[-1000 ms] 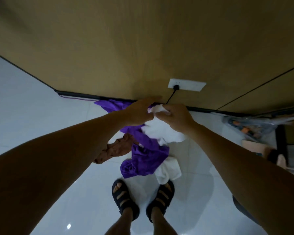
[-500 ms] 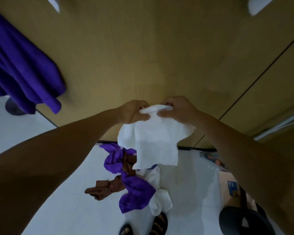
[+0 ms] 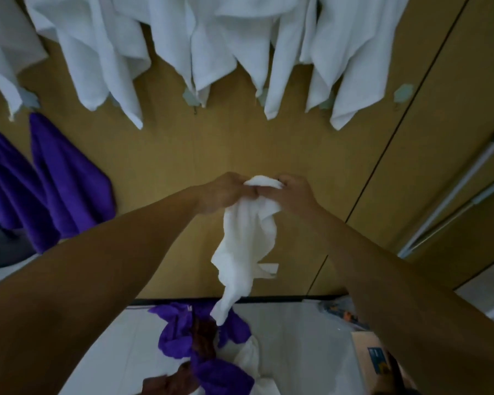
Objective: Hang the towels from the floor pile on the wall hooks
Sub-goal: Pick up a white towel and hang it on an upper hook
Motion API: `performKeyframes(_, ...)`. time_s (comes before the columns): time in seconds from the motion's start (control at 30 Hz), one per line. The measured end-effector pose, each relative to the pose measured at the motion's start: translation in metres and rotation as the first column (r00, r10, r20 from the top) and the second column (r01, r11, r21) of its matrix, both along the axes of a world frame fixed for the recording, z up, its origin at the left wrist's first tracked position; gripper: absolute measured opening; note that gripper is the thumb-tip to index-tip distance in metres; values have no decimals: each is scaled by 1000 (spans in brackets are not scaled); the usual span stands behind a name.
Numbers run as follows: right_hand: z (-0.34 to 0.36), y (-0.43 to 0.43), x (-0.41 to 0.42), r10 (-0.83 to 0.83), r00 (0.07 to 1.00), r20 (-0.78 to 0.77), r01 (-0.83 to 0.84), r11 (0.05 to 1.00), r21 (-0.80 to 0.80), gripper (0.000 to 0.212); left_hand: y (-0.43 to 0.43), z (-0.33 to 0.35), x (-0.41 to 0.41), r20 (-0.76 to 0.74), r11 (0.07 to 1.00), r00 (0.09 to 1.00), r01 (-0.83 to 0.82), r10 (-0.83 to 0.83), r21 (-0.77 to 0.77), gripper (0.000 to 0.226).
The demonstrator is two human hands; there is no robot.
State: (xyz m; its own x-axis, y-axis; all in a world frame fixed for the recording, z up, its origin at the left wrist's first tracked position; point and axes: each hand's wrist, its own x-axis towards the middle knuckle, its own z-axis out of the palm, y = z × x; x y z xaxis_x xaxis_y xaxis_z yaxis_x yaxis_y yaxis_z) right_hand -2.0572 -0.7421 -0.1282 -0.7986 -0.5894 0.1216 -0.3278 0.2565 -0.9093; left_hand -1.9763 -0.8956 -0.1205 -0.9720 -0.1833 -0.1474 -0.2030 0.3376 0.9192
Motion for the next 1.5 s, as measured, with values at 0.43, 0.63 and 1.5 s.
performKeyframes(0.43, -19, 31, 5, 181, 873, 452, -348, 882, 318, 43, -41, 33, 17, -199, 882, 878, -460, 436, -99, 22)
performKeyframes(0.63, 0, 9, 13, 148, 834, 532, -224, 971, 80, 30, -72, 3, 24, 42, 727, 930, -256, 364, -637, 58)
performKeyframes(1.5, 14, 39, 5, -136, 971, 196, 126, 990, 65, 26, 1, 20, 25, 45, 996, 995, 84, -84, 17, 29)
